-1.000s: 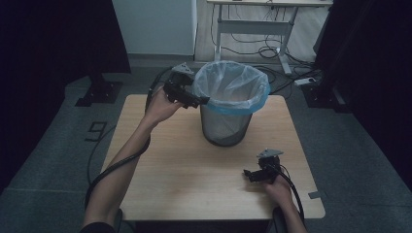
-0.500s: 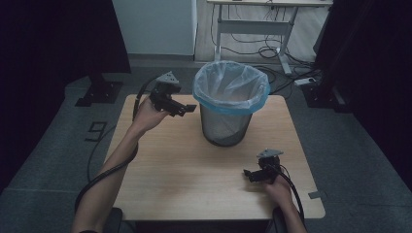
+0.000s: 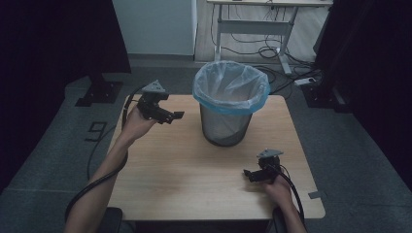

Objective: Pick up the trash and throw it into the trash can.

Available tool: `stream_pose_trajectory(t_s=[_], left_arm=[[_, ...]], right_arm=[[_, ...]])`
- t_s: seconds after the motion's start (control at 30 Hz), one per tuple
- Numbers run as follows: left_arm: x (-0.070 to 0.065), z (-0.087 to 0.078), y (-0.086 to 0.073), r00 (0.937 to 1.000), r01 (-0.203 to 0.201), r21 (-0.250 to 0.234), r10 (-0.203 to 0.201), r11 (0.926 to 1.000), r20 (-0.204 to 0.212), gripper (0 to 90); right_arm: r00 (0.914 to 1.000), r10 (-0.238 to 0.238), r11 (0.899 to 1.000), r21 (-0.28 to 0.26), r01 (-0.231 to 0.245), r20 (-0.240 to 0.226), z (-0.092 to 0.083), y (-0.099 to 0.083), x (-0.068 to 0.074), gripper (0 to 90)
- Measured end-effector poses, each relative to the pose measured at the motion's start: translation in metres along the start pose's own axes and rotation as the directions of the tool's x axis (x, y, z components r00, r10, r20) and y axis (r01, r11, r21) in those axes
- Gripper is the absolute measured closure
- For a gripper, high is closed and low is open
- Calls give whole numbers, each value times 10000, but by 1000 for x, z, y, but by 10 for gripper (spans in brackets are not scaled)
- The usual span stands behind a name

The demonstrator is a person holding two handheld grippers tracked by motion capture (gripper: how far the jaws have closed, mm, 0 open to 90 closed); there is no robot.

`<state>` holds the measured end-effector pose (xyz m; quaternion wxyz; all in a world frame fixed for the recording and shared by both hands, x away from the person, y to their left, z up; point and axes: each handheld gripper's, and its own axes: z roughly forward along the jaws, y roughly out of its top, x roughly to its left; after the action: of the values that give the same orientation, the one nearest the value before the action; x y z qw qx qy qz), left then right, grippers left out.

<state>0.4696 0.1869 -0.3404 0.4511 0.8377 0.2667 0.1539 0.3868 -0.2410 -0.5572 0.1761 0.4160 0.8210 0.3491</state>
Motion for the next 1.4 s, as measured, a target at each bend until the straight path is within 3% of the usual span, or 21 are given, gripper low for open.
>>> stream_pose_trajectory(t_s=[0.57,0.93,1.4], left_arm=[[9,-19,-46,9984,508,-249,-514,9984,-235,0],[9,-28,-74,9966,529,-95,-534,9986,-623,0],[13,-30,-116,9926,862,61,-854,9963,-868,0]], right_arm=[[10000,-4,10000,16,4,-7,0,0,0,0],[10000,6,10000,4,-6,-1,0,0,0,0],[10000,48,10000,18,-48,18,0,0,0,0]])
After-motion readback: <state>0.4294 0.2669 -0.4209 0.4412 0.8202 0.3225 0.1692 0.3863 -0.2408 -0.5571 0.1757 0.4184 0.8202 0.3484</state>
